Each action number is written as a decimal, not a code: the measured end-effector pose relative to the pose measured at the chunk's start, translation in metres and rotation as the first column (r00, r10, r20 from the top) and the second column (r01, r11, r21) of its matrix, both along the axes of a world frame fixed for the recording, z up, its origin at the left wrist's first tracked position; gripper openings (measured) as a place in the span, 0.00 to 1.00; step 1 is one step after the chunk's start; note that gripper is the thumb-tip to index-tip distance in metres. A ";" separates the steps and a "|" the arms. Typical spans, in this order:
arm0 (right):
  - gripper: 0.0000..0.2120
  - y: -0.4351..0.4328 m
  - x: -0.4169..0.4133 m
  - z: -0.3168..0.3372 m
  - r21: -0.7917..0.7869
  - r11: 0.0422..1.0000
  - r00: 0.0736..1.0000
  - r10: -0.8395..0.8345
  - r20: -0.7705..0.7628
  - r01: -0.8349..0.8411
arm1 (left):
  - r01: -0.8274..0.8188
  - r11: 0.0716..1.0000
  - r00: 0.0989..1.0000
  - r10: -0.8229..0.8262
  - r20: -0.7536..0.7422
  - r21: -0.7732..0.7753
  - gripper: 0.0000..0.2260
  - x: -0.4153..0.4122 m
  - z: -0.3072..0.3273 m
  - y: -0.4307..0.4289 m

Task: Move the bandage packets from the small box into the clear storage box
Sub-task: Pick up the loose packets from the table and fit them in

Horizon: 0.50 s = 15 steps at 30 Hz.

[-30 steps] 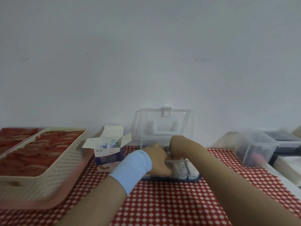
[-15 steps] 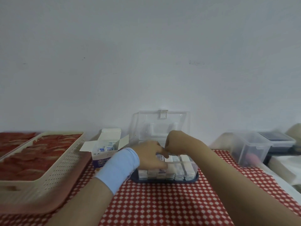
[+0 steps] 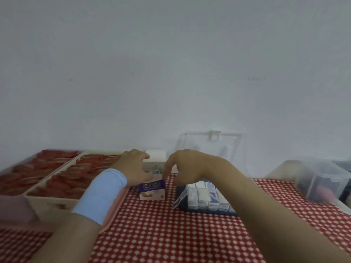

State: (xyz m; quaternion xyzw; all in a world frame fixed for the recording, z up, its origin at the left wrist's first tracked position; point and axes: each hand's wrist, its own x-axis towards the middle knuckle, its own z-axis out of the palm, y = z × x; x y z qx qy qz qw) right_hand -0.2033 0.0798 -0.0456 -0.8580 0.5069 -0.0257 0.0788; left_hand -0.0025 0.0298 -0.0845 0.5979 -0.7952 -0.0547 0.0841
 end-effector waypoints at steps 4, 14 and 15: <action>0.27 0.000 0.018 -0.017 -0.024 0.999 0.902 0.030 -0.431 -0.044 | 0.038 0.999 0.995 -0.041 0.086 0.038 0.42 0.006 -0.023 -0.006; 0.09 -0.003 0.022 -0.027 -0.143 0.988 0.953 -0.100 -0.285 0.061 | -0.019 0.999 0.983 0.011 -0.182 -0.038 0.37 0.018 -0.040 -0.010; 0.09 0.000 0.023 -0.023 -0.136 0.988 0.972 -0.106 -0.210 0.079 | -0.031 0.999 0.978 0.023 -0.209 -0.036 0.37 0.020 -0.042 -0.008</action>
